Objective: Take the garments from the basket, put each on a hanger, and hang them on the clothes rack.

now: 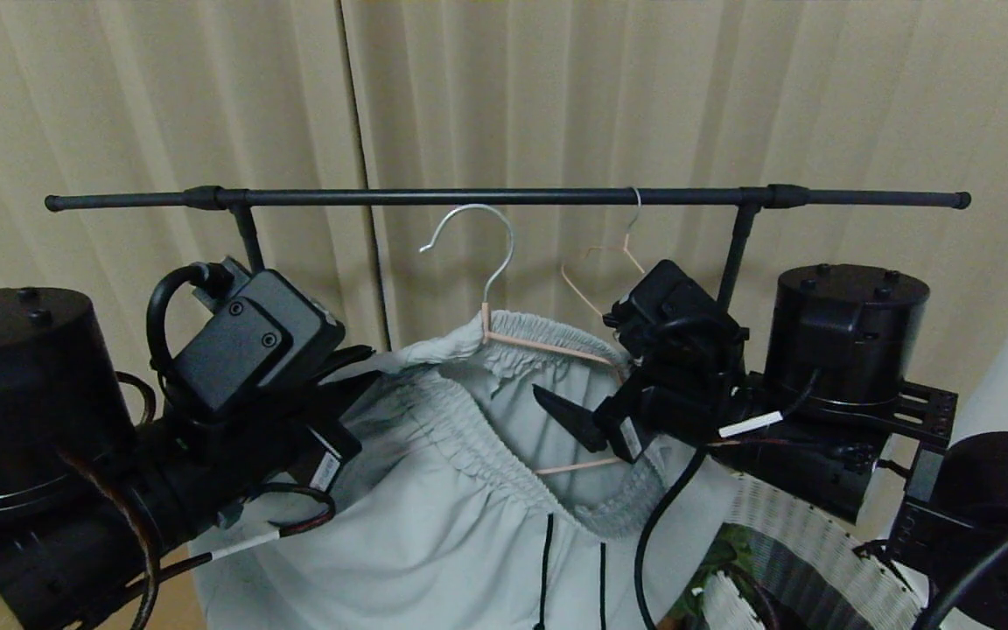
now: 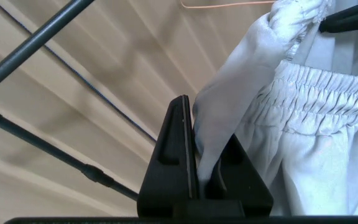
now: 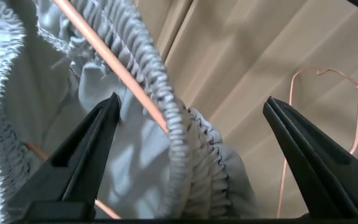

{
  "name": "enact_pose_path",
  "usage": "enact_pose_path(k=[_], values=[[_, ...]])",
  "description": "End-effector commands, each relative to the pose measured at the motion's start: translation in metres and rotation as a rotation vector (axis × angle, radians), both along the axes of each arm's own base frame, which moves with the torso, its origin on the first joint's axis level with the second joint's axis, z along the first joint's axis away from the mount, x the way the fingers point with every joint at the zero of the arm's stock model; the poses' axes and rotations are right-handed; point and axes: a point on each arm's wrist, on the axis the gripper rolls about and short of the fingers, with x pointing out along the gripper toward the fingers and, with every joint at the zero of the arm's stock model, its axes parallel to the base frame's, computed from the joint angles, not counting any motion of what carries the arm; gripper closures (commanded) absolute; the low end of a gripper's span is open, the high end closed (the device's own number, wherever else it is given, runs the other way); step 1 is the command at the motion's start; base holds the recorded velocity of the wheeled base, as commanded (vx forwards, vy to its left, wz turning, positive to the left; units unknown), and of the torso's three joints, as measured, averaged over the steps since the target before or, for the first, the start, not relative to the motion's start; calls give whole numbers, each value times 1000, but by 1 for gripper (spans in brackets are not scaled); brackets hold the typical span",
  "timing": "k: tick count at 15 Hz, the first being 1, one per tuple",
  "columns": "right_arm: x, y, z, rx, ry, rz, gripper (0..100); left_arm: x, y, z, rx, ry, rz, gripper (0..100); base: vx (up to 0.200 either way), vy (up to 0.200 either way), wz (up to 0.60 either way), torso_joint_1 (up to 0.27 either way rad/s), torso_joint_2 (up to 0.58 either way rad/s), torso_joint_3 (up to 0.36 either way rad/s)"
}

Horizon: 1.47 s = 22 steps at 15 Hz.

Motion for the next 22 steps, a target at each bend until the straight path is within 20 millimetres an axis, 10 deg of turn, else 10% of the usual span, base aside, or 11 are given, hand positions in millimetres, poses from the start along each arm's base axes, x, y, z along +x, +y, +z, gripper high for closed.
enact_pose_path(k=[1, 16, 17, 22], values=[[-1, -1, 2, 4, -4, -1, 100, 0, 0, 1, -4, -5, 0, 100, 0, 0, 0, 0, 0, 0], [0, -4, 6, 16, -18, -13, 100, 5, -2, 1, -6, 2, 9, 100, 0, 0, 0, 0, 0, 0], [1, -6, 7, 17, -20, -19, 100, 5, -1, 0, -6, 4, 9, 0, 0, 0, 0, 0, 0, 0], [3, -16, 12, 28, -34, -48, 100, 5, 1, 1, -10, 3, 17, 0, 0, 0, 0, 0, 0, 0]])
